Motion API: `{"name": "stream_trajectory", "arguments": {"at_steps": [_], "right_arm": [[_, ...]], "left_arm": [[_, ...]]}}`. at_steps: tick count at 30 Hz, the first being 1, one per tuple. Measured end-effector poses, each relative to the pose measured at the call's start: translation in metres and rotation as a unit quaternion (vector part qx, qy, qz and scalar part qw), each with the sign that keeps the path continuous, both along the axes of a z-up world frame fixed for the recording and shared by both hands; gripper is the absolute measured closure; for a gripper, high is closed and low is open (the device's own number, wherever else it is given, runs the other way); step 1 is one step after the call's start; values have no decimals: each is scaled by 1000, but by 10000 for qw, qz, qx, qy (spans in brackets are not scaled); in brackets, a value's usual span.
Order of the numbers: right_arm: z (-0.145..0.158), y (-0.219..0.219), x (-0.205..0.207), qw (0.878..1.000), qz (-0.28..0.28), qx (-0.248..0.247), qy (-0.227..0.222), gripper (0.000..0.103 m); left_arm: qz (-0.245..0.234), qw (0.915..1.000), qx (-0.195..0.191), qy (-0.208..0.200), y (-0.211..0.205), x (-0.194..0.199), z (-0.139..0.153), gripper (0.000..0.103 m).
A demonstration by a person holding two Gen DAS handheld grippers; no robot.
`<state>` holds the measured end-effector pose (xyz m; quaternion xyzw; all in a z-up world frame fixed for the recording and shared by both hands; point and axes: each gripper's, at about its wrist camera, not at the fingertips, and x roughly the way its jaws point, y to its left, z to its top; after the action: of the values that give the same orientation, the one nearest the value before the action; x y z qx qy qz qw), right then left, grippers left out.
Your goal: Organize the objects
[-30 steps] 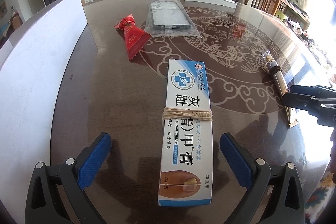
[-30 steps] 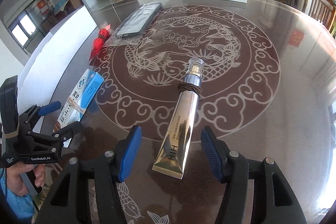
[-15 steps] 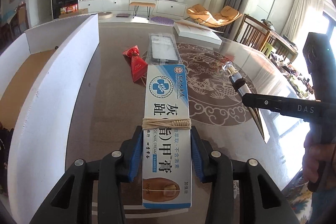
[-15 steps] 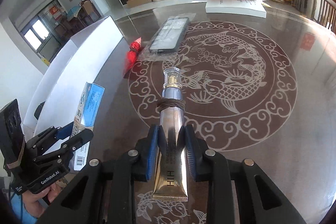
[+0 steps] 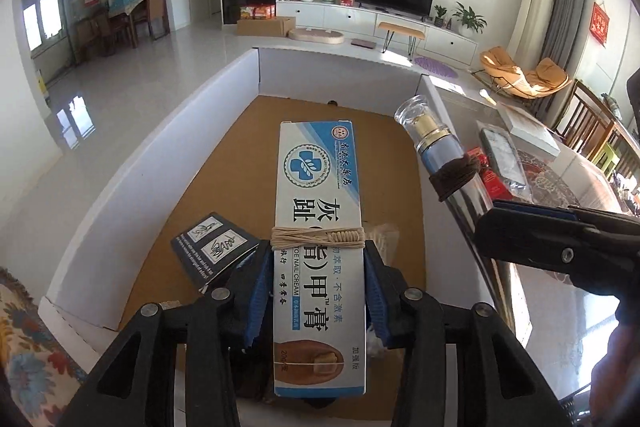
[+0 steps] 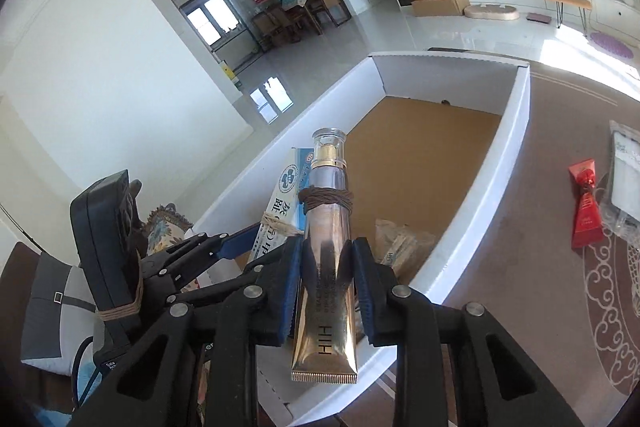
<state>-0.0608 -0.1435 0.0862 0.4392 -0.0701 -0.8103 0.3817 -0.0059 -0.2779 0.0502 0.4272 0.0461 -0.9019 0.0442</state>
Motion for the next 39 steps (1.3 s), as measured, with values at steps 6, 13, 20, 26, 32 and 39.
{"name": "stream_trajectory", "arguments": {"at_steps": [6,13,20,26,32,39], "right_arm": [[-24,13,7,9993,-289,122,195,22],[-66,148,32,9635,-1525,1743,1343,5],[-115,298,39,9195,-2698,2742,810,5],[-131,336,44,9080,-3033,2840,537,5],[-130,328,47,9032,-3034,2965,647,1],[-133,326,44,8989,-3070,3055,665,0]], "left_arm": [[228,9994,235,-56,-7,11,-24,25],[-804,9942,635,329,86,34,-3,24],[-2382,9675,827,198,230,44,-14,0],[-2190,9749,52,-393,280,10,-90,0],[-1860,9809,-287,-493,288,-15,-115,0],[-1721,9841,-253,-363,283,-19,-115,0]]}}
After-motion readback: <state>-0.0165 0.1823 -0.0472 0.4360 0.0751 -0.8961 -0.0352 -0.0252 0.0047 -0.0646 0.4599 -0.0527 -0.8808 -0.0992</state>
